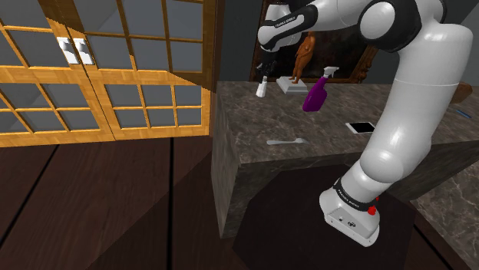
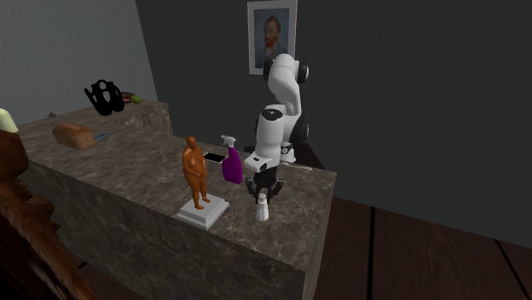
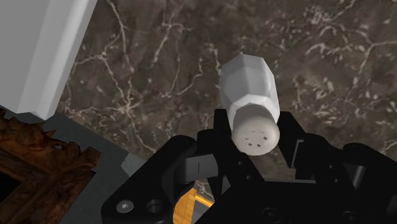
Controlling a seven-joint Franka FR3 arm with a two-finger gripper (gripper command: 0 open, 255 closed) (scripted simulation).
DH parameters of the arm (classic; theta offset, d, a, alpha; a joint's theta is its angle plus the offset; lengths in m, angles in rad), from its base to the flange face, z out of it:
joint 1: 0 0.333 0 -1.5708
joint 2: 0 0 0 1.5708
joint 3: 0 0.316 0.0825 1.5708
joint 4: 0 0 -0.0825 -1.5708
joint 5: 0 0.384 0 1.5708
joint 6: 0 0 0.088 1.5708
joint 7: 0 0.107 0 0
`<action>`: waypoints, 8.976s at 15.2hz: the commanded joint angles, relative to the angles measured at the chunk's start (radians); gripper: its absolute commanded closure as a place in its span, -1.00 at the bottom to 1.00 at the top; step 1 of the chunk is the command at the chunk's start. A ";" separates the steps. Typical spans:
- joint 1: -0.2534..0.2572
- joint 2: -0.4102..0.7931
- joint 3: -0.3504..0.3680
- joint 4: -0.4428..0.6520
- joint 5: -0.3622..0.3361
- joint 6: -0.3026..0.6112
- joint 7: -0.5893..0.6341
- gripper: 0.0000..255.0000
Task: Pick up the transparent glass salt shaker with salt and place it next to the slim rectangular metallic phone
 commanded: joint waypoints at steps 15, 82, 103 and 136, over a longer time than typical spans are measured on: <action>0.002 -0.050 -0.002 0.067 -0.003 -0.117 -0.006 1.00; -0.351 -1.538 -0.272 -0.824 -0.384 -0.643 -0.456 1.00; -0.427 -1.595 -0.410 -1.109 -0.525 -0.421 -0.441 1.00; -0.432 -1.616 -0.399 -1.117 -0.517 -0.436 -0.440 -1.00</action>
